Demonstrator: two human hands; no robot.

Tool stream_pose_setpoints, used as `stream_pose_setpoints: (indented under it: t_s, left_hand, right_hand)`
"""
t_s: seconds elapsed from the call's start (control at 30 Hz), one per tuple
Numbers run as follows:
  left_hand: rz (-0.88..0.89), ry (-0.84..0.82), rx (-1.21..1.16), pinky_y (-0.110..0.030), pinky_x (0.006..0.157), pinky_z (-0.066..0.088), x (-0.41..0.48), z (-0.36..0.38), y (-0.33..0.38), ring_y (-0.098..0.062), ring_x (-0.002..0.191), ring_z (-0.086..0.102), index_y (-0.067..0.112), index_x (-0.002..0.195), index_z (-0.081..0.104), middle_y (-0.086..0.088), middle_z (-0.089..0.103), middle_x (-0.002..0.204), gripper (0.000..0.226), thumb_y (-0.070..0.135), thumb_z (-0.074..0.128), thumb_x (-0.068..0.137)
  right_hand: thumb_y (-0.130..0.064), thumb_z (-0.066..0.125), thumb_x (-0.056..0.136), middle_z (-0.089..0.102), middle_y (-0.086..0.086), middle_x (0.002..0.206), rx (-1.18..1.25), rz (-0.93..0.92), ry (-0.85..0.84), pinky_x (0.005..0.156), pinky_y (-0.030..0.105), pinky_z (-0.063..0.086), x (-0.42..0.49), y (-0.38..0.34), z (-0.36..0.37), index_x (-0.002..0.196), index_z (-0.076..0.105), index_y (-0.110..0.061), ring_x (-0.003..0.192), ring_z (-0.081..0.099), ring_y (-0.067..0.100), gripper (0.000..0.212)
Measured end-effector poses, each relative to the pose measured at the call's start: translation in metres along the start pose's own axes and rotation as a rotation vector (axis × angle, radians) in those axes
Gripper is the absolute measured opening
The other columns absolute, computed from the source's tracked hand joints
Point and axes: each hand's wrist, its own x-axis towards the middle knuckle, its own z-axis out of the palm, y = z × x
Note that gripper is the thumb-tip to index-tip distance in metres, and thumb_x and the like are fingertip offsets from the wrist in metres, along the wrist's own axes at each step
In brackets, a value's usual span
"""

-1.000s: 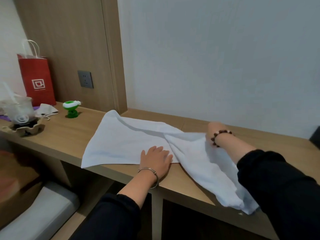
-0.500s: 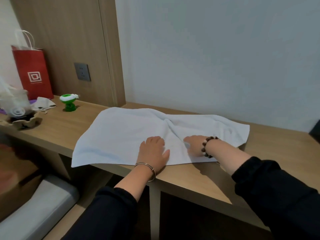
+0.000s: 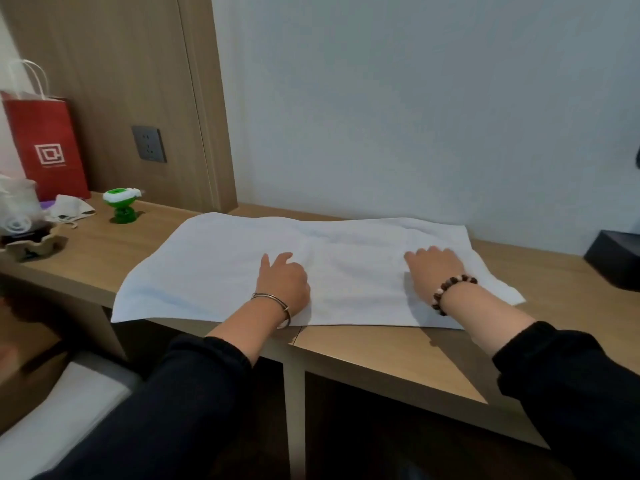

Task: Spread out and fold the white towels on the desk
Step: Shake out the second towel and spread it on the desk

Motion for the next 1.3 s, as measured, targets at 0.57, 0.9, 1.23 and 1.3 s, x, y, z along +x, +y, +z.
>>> stream_pose_setpoints:
  t_s: [0.57, 0.9, 1.23, 1.3]
  left_hand:
    - [0.108, -0.302, -0.022, -0.062, 0.109, -0.005, 0.004, 0.03, 0.061, -0.025, 0.144, -0.016, 0.047, 0.145, -0.006, 0.006, -0.016, 0.157, 0.062, 0.068, 0.009, 0.089]
    - [0.178, -0.304, -0.16, -0.052, 0.106, 0.029, 0.032, 0.007, 0.068, -0.03, 0.132, 0.03, 0.031, 0.136, 0.041, -0.005, 0.035, 0.146, 0.052, 0.056, 0.03, 0.092]
    - [0.026, -0.307, -0.096, -0.061, 0.111, 0.004, 0.093, 0.026, 0.087, -0.024, 0.145, -0.007, 0.041, 0.148, 0.004, 0.007, -0.006, 0.159, 0.058, 0.057, 0.018, 0.095]
    - [0.048, -0.31, -0.056, -0.063, 0.109, 0.0, 0.095, 0.036, 0.093, -0.023, 0.145, -0.011, 0.045, 0.147, -0.005, 0.009, -0.013, 0.158, 0.061, 0.064, 0.012, 0.091]
  right_hand:
    - [-0.053, 0.017, 0.097, 0.003, 0.002, 0.159, 0.461, 0.328, -0.336, 0.111, 0.06, 0.014, -0.021, 0.02, 0.048, 0.151, 0.01, -0.028, 0.145, 0.007, 0.025, 0.061]
    - [-0.045, 0.02, 0.1, 0.02, 0.006, 0.155, 0.43, 0.12, -0.313, 0.11, 0.051, 0.026, 0.007, 0.003, 0.037, 0.147, 0.024, -0.018, 0.14, 0.023, 0.027, 0.054]
    - [-0.03, 0.033, 0.097, 0.043, 0.009, 0.142, 0.248, 0.052, -0.122, 0.102, 0.044, 0.033, 0.07, 0.019, 0.033, 0.134, 0.044, -0.014, 0.129, 0.04, 0.028, 0.042]
    - [-0.04, 0.025, 0.1, 0.019, 0.005, 0.156, 0.376, -0.09, -0.142, 0.112, 0.048, 0.017, 0.082, 0.016, 0.05, 0.147, 0.024, -0.02, 0.142, 0.019, 0.025, 0.051]
